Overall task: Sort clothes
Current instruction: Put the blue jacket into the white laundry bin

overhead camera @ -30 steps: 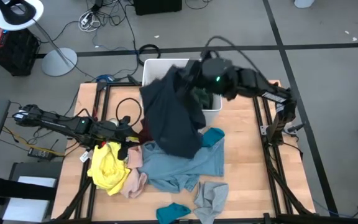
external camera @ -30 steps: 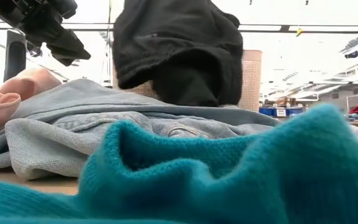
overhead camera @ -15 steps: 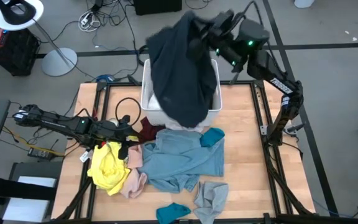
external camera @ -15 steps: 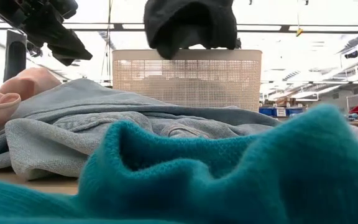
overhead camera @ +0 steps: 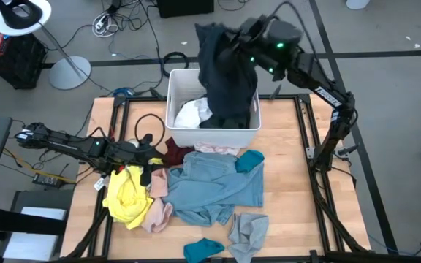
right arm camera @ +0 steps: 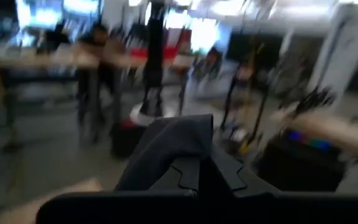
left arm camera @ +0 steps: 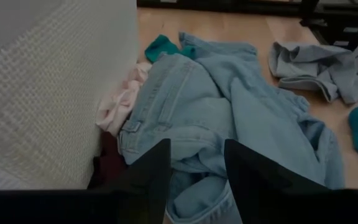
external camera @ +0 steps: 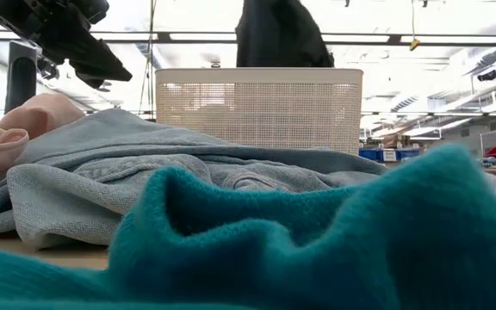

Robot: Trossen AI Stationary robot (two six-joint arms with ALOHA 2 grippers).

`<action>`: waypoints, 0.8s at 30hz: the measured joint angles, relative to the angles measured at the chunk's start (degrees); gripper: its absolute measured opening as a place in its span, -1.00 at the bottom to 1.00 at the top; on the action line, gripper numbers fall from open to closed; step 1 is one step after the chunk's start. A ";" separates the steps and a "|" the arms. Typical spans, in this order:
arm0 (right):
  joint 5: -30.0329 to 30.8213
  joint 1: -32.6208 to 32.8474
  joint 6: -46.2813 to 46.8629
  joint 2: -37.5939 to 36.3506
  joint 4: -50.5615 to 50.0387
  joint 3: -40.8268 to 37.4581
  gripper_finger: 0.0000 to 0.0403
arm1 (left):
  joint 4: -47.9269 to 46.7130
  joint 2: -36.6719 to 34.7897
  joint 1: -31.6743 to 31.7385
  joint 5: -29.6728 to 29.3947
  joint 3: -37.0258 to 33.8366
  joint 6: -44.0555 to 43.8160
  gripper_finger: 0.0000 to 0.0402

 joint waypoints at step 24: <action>-14.08 -6.24 21.80 0.09 -0.85 -38.75 -0.98 | 0.41 0.00 -0.02 -0.02 0.00 -0.21 -0.22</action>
